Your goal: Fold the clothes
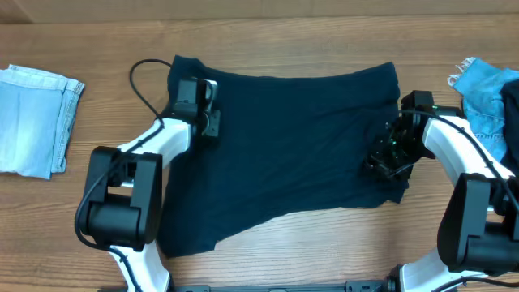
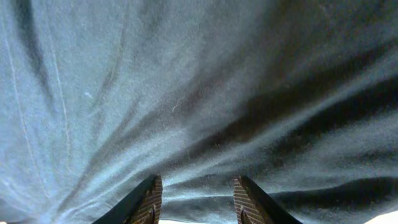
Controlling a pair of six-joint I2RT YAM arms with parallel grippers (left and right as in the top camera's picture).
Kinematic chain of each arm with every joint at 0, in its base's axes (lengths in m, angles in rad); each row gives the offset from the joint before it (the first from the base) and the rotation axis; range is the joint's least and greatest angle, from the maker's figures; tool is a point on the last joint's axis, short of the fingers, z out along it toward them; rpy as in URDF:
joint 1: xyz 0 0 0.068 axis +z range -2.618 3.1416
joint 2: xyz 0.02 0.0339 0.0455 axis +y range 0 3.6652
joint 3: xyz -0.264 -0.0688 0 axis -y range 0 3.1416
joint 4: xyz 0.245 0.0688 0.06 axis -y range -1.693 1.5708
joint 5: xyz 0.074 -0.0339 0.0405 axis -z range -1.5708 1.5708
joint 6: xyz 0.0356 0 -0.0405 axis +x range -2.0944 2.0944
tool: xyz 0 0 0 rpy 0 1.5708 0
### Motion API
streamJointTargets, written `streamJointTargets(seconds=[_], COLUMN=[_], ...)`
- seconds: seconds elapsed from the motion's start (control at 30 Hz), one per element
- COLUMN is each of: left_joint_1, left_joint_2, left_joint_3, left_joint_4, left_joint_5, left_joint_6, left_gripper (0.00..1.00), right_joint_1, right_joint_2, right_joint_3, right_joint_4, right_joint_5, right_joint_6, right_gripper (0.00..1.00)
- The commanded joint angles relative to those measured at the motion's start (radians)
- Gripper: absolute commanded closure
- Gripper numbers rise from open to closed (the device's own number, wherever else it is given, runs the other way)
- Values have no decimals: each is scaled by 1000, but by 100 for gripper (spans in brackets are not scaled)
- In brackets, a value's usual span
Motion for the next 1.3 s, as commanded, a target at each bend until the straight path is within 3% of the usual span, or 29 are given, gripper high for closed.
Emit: streamJointTargets(seconds=[0.0,0.17,0.43,0.57,0.73,1.0,1.17,1.27], left_joint_1=[80,181,242,241,241,243,243,243], left_joint_2=[74,158,210,210,210,210,210,210], left_joint_3=[4,30,238,256,256,256,256,256], left_joint_4=[66,188,163,145,102,71,71,71], left_joint_5=[-5,21,24,24,24,17,17,16], left_joint_6=[2,-12,-4,-3,27,64,68,68], left_gripper=[82,84,83,82,83,83,83,82], right_joint_1=[3,3,13,41,54,-44,-169,-173], right_joint_2=[-4,-4,-4,-4,-4,-4,-6,-6], right_joint_3=[-4,-4,-4,-6,-95,-161,-89,-37], right_joint_4=[-13,-1,23,40,68,48,86,106], right_joint_5=[-2,-2,-18,-10,150,464,508,447], right_joint_6=[-61,-68,-136,-126,-21,331,310,232], right_gripper=[58,58,57,59,75,83,77,56])
